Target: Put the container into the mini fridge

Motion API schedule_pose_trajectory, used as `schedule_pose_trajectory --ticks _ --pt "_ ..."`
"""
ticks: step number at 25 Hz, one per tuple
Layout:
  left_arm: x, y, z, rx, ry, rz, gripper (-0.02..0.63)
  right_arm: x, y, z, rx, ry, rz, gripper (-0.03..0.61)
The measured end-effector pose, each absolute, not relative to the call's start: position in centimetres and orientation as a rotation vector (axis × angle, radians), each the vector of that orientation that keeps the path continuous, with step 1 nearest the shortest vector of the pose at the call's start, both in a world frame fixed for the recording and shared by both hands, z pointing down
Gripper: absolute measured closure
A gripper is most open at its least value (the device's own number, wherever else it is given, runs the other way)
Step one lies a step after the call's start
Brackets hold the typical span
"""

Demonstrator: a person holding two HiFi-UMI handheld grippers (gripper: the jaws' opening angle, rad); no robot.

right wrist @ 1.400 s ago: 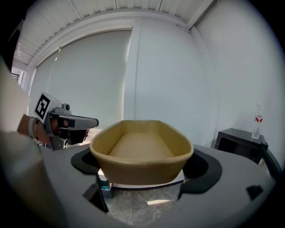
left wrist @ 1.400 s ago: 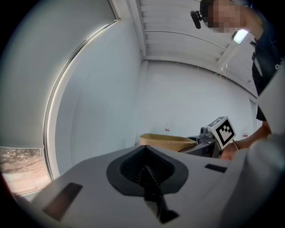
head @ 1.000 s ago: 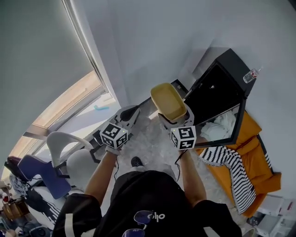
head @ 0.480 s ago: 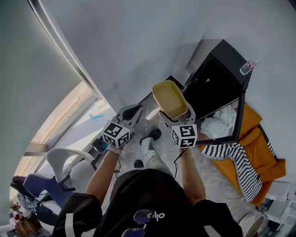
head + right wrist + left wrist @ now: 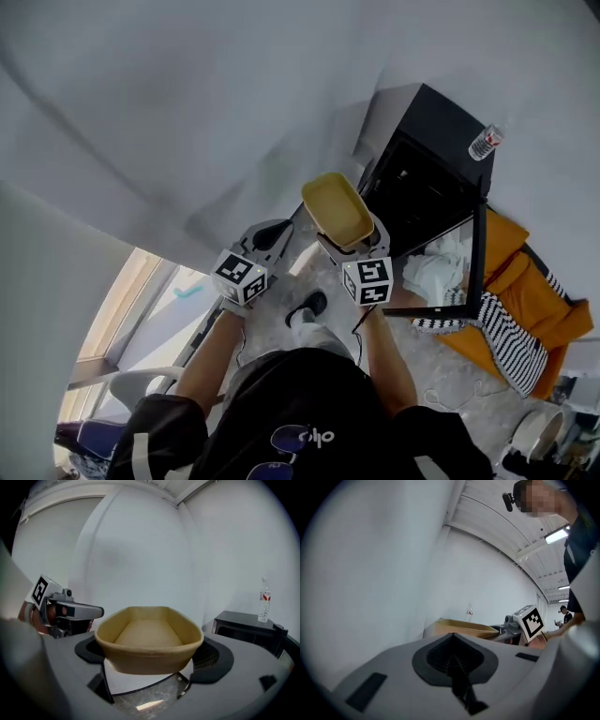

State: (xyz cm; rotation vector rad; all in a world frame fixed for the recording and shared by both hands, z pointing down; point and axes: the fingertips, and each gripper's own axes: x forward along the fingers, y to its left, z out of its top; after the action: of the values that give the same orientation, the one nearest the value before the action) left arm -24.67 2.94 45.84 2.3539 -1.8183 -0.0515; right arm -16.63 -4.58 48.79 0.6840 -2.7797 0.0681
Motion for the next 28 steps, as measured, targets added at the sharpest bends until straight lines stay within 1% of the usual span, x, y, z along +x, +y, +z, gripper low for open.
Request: schedule_pose_trajectory --ticks 6,13,19,28 --pt "-25.3 -7.6 44.3 2.447 -1.713 -0.019 0.607 -16.6 -13.7 47.7 0.809 -2.757 0.09 0.037" --pt "-22.4 -17.1 43.8 2.557 -1.578 0.002 0.607 -14.0 -21.6 47.3 0.962 -2.734 0.112 0.037" --pt "-18.4 -20.8 43.6 2.627 -1.458 0.01 0.607 -10.5 -24.5 47.3 1.069 -2.702 0.132 0.037" --pt "-12.3 -23.7 43.7 2.718 -1.264 0.032 0.607 -3.8 -25.7 47.9 1.262 -2.616 0.187 0.037"
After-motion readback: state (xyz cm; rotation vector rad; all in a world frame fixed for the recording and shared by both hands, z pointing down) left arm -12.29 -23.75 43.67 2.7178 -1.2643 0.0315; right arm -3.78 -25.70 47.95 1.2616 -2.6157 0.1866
